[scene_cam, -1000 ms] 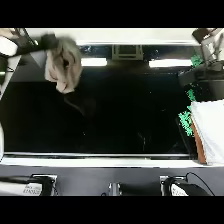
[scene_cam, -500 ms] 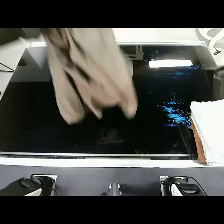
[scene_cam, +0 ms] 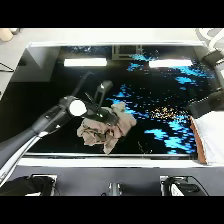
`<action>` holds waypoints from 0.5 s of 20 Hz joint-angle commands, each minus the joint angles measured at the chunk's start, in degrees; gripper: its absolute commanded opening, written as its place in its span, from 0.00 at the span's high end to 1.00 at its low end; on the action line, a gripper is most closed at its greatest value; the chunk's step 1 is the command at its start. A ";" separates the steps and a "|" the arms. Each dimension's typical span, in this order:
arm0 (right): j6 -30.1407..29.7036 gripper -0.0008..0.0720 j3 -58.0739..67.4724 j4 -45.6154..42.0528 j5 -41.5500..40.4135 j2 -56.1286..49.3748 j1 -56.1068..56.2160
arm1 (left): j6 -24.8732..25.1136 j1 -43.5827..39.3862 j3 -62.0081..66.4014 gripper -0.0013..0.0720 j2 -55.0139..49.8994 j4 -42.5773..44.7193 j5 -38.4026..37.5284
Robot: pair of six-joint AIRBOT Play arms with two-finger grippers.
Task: Fold the shirts.
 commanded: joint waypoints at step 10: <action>-6.78 0.02 -28.50 31.65 -12.31 -9.03 0.04 | 0.90 33.18 -7.91 0.15 12.96 16.81 -27.10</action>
